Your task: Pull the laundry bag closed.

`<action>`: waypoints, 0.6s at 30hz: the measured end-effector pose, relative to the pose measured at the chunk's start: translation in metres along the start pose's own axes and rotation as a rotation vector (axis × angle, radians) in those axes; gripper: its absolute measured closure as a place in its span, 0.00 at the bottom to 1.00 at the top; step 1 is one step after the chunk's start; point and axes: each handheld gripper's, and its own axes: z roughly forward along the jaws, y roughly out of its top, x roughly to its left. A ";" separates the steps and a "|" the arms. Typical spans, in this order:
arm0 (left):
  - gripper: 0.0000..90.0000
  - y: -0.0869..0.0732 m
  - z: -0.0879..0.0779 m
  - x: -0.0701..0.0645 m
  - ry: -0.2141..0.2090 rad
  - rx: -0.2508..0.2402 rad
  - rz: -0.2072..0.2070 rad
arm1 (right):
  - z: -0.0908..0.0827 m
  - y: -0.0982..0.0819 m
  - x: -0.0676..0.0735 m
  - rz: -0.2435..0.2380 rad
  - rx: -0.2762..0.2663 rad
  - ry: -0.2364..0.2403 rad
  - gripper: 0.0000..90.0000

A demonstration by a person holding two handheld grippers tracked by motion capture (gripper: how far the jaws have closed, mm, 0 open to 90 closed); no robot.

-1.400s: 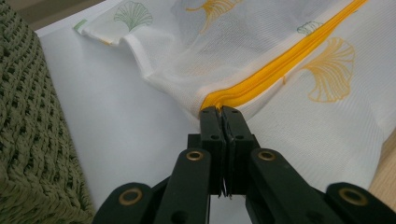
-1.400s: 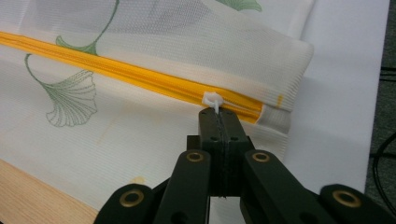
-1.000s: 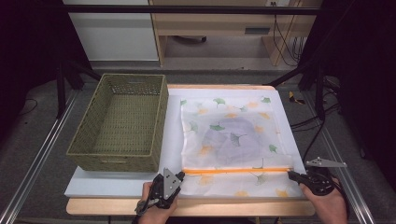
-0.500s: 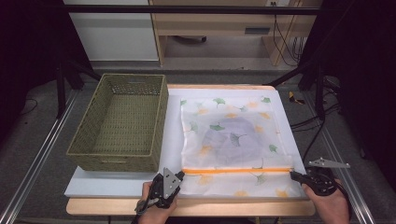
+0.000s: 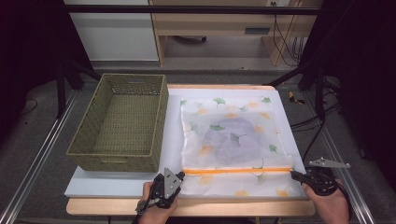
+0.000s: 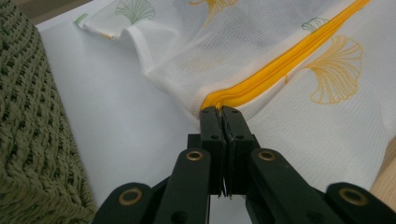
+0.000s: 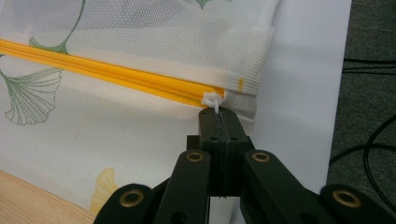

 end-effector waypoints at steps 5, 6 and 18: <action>0.98 -0.001 0.000 0.001 -0.017 0.018 -0.008 | 0.000 0.000 0.000 -0.004 -0.001 0.000 1.00; 0.98 -0.002 0.001 0.001 -0.018 0.019 -0.010 | 0.000 0.000 0.000 -0.004 -0.002 0.001 1.00; 0.97 -0.003 0.002 0.001 -0.021 0.025 -0.012 | 0.000 -0.002 0.003 -0.032 -0.006 -0.001 1.00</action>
